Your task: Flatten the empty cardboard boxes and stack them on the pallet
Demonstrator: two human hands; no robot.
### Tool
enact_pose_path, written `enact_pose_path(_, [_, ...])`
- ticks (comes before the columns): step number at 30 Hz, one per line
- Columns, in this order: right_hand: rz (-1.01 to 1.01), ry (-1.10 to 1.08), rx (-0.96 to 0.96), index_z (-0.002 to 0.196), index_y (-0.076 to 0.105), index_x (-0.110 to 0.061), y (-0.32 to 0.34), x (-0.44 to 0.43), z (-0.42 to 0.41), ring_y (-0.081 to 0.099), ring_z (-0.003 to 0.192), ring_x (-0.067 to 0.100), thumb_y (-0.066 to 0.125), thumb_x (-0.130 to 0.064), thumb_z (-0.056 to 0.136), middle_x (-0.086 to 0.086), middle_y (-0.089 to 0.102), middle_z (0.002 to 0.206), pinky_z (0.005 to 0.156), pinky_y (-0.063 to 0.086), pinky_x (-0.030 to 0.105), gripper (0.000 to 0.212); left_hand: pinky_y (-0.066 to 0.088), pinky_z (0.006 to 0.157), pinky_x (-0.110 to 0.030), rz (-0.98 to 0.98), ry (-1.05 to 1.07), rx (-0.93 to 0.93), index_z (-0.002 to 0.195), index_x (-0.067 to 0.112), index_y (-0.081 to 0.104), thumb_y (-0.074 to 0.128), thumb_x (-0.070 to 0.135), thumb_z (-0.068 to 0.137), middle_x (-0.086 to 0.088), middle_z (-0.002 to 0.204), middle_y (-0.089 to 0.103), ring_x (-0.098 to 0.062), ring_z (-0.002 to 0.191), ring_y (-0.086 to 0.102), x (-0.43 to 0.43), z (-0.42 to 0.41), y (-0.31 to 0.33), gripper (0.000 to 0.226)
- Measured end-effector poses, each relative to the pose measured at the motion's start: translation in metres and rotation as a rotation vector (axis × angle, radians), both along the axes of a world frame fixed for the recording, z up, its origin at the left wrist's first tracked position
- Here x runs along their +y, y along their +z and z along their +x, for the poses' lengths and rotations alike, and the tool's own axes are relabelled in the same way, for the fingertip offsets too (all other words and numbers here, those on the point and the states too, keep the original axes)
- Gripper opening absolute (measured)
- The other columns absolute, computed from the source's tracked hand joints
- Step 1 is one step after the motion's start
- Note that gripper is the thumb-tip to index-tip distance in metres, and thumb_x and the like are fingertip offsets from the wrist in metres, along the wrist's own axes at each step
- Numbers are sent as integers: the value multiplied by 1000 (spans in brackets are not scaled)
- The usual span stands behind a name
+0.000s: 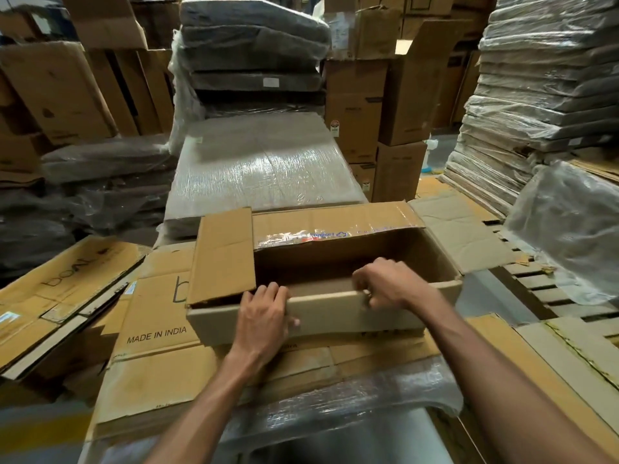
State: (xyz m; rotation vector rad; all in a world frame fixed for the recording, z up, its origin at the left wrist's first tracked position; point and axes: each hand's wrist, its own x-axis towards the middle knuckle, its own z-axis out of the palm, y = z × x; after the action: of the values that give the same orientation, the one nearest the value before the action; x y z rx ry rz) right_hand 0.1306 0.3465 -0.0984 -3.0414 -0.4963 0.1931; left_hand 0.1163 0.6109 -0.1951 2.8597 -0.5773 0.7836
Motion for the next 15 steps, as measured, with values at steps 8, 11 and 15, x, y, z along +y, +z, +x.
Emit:
enact_pose_path(8, [-36, 155, -155, 112, 63, -26, -52, 72, -4, 70, 90, 33, 67, -39, 74, 5, 73, 98, 72, 54, 39, 40, 49, 78, -37, -11, 49, 97, 101, 19, 64, 66, 59, 81, 1, 94, 66, -18, 83, 58, 7, -9, -3, 45])
enact_pose_path(11, [-41, 158, -162, 111, 60, -26, -55, 67, -1, 70, 90, 33, 67, -41, 73, 5, 73, 98, 71, 54, 40, 42, 40, 105, -40, -182, 118, 238, 132, 20, 57, 41, 69, 92, -2, 133, 62, -19, 121, 57, 3, -11, 5, 65])
enact_pose_path(15, [-18, 163, -150, 113, 60, -27, -57, 67, -1, 70, 91, 30, 71, -41, 73, 3, 74, 102, 75, 59, 41, 43, 13, 124, -41, -421, 112, 96, 157, 16, 30, 47, 58, 100, -3, 169, 15, -13, 156, 4, 11, -8, 23, 73])
